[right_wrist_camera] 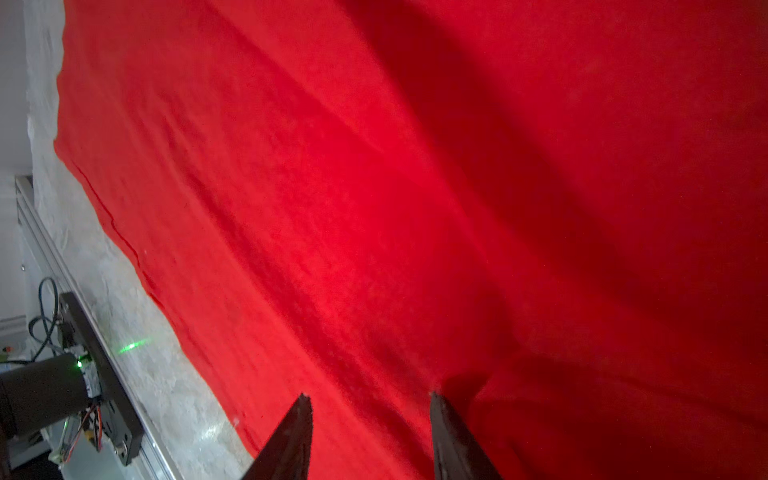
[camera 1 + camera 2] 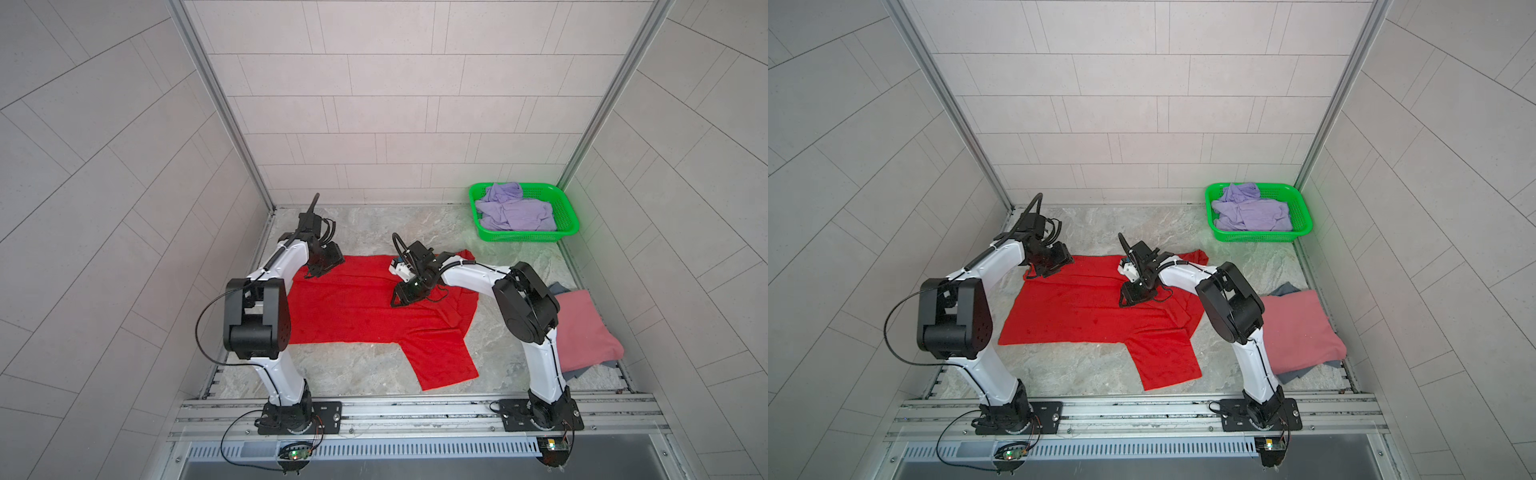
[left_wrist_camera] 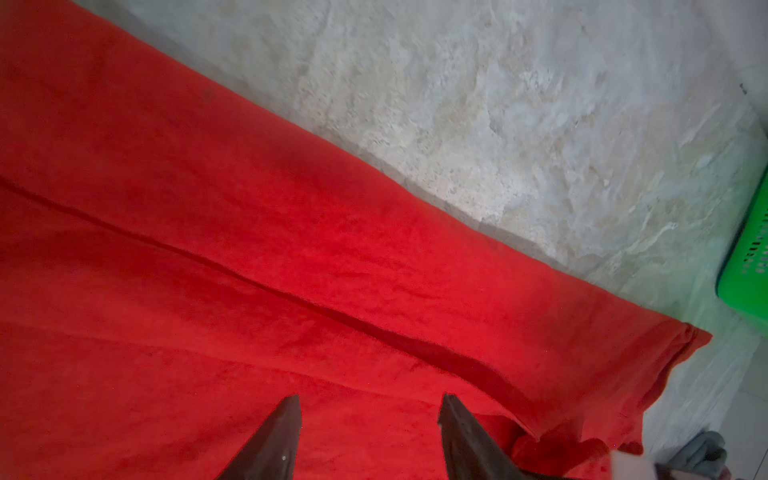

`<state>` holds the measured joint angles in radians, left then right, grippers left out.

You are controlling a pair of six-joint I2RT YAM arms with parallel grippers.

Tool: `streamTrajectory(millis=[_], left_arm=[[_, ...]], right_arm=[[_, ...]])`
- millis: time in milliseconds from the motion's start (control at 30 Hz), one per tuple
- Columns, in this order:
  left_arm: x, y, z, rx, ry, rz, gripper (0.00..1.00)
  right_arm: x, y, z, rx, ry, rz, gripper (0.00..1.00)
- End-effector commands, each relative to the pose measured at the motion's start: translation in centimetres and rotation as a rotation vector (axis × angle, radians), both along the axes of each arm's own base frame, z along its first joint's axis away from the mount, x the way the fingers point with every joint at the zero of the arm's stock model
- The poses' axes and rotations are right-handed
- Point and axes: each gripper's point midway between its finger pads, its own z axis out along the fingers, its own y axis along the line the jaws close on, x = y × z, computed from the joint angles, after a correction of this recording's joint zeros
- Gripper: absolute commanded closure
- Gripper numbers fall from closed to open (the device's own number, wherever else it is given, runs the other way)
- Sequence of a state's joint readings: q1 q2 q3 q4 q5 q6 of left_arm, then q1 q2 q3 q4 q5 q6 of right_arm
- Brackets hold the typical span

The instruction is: Fold and stack the t-shirts

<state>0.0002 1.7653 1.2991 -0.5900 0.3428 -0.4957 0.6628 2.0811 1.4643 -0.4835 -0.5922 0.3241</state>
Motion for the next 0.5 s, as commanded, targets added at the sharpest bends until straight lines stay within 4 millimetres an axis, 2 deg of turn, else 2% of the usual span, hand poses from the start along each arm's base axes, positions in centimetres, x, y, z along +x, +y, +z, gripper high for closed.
streamTrajectory(millis=[0, 133, 267, 333, 467], left_arm=[[-1.2, -0.9, 0.0, -0.024, 0.020, -0.042, 0.40], [-0.8, -2.6, 0.1, -0.042, 0.016, -0.087, 0.40], [0.5, -5.7, 0.3, -0.054, -0.003, -0.150, 0.40], [1.3, -7.8, 0.3, -0.063, -0.010, -0.190, 0.40], [2.0, -12.1, -0.3, -0.076, 0.003, -0.264, 0.40]], right_arm=[[-1.8, -0.6, 1.9, -0.003, -0.008, 0.047, 0.54], [-0.2, -1.2, 4.9, 0.008, -0.107, -0.007, 0.54], [2.8, -2.0, 7.1, 0.052, -0.181, -0.132, 0.52], [4.2, -2.7, 7.3, 0.068, -0.188, -0.198, 0.51], [7.5, -5.9, 6.1, 0.039, -0.179, -0.345, 0.50]])
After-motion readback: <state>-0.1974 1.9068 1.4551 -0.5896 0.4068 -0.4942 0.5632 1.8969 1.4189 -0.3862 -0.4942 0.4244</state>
